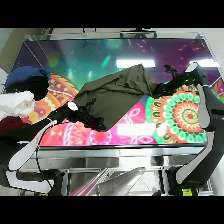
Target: Fold the shirts.
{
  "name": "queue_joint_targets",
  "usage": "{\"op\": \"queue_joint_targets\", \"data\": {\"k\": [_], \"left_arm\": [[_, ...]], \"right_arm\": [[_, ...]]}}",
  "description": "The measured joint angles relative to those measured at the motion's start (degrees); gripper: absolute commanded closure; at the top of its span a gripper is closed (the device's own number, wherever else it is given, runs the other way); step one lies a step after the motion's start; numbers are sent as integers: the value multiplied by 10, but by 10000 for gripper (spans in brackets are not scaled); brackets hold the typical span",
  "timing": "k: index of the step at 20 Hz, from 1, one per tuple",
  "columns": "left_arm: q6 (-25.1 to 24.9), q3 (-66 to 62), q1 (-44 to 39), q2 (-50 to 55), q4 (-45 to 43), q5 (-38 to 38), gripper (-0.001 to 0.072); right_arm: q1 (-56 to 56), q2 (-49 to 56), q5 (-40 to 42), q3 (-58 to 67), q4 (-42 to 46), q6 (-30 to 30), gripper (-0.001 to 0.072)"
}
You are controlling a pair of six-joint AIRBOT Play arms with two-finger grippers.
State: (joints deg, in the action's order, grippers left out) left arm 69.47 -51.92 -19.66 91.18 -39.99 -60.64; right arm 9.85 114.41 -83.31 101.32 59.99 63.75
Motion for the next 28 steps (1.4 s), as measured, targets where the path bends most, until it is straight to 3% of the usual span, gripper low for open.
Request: {"op": "queue_joint_targets", "data": {"k": [1, 2, 7, 11, 15, 18, 21, 23, 25, 28], "left_arm": [[0, -1, 9, 0, 1, -9, 691], [0, -1, 17, 0, 2, -16, 690], [-16, -10, 72, -41, 9, -44, 690], [-40, -89, 169, -148, 57, -119, 688], [-83, -229, 325, -265, 244, -214, 688], [-109, -321, 470, -333, 406, -274, 687], [-118, -377, 609, -379, 496, -308, 687], [-123, -380, 655, -394, 518, -313, 687], [-130, -358, 652, -389, 501, -307, 687], [-140, -302, 567, -337, 393, -278, 686]], "right_arm": [[-3, 7, 9, 0, 0, -2, 537], [-6, 12, 17, 0, -1, -3, 686], [-11, 2, -11, 0, -81, -8, 690], [14, -109, -49, 1, -222, -21, 690], [94, -300, -17, 4, -415, -54, 689], [170, -447, 43, 5, -494, -73, 689], [222, -557, 99, 5, -513, -81, 689], [227, -595, 118, 3, -492, -78, 689], [202, -599, 129, -14, -444, -51, 689], [126, -556, 150, -78, -359, -15, 689]]}}
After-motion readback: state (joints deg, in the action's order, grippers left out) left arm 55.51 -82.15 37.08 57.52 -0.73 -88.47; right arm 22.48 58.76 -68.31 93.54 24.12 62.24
